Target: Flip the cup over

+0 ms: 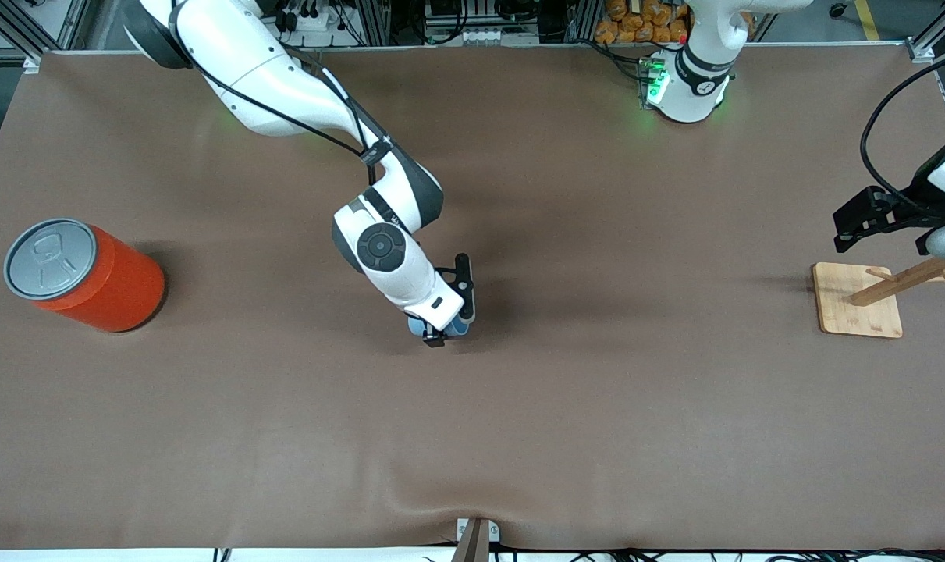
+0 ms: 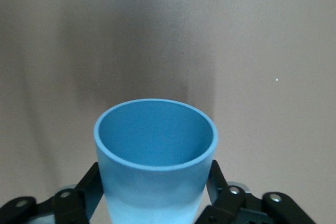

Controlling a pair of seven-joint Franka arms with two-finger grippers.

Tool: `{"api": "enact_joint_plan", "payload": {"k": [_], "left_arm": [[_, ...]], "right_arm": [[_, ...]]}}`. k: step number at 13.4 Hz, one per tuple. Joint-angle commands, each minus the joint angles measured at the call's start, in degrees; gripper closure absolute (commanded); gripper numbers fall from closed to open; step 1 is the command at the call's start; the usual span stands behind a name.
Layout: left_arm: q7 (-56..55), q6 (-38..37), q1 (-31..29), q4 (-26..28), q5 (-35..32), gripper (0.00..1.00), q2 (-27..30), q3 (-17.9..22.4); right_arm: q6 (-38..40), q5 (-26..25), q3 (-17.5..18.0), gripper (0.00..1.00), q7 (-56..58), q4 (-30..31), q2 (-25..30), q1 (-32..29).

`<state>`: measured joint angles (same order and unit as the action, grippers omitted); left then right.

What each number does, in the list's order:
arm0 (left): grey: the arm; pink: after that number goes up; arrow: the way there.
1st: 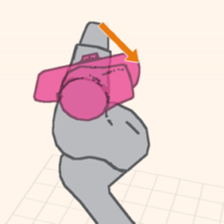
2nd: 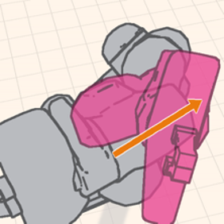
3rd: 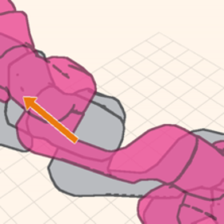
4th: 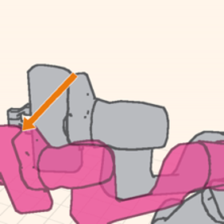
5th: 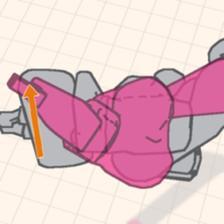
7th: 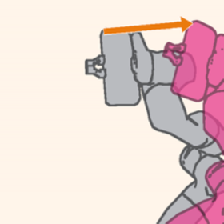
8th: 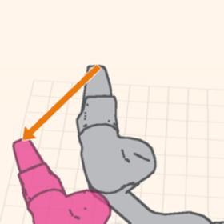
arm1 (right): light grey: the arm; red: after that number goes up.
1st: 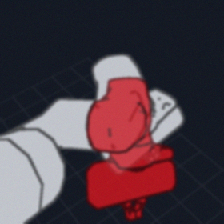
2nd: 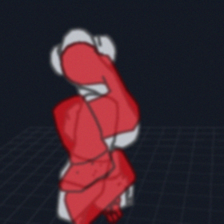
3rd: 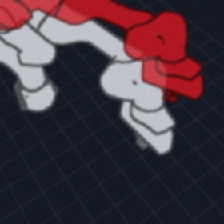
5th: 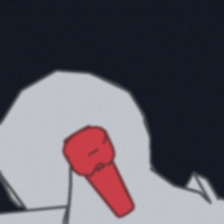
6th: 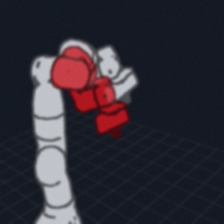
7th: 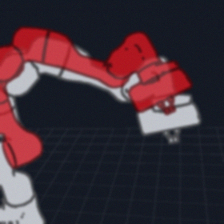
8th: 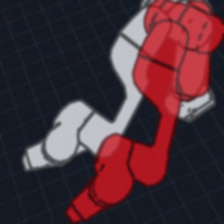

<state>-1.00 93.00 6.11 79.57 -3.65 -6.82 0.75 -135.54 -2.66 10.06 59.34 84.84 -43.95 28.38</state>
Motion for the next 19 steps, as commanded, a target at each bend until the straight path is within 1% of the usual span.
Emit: {"api": "enact_joint_plan", "payload": {"k": [1,5,6,9,13,15,17,18,19], "left_arm": [[0.7,-0.5,-0.3,0.0,0.8,0.0,0.6,-0.2],[0.7,-0.1,-0.3,0.0,0.7,0.0,0.1,-0.2],[0.7,-0.1,-0.2,0.0,0.8,0.0,0.1,-0.2],[0.7,-0.1,-0.2,-0.1,0.7,0.0,0.1,-0.2],[0.7,-0.1,-0.2,-0.1,0.7,0.0,0.1,-0.2],[0.7,-0.1,-0.1,-0.1,0.7,0.0,0.1,-0.2],[0.7,0.0,0.0,-0.1,0.8,0.0,0.1,-0.2],[0.7,0.0,0.1,-0.1,0.8,0.0,0.1,-0.2],[0.7,0.0,0.1,-0.1,0.7,0.0,0.1,-0.2]], "right_arm": [[-3.2,-2.1,-0.4,0.0,1.3,0.8,0.1,0.6],[-2.2,-1.2,-0.3,0.0,0.7,0.6,0.7,-0.7],[-0.9,-1.2,-0.2,0.0,-0.9,0.6,1.1,-1.0],[5.3,-1.2,-0.1,0.0,-8.3,0.2,3.5,-1.1],[10.2,-1.3,-0.5,0.0,-19.1,0.8,7.7,-1.7],[10.2,-1.4,-0.4,0.0,-23.6,0.8,9.8,-5.0],[10.4,-1.2,-0.2,0.0,-23.8,0.8,12.5,-9.2],[12.0,-1.2,-0.1,0.0,-23.7,0.8,14.0,-11.0],[15.4,-1.1,0.0,0.0,-23.5,0.7,15.8,-12.9]]}}
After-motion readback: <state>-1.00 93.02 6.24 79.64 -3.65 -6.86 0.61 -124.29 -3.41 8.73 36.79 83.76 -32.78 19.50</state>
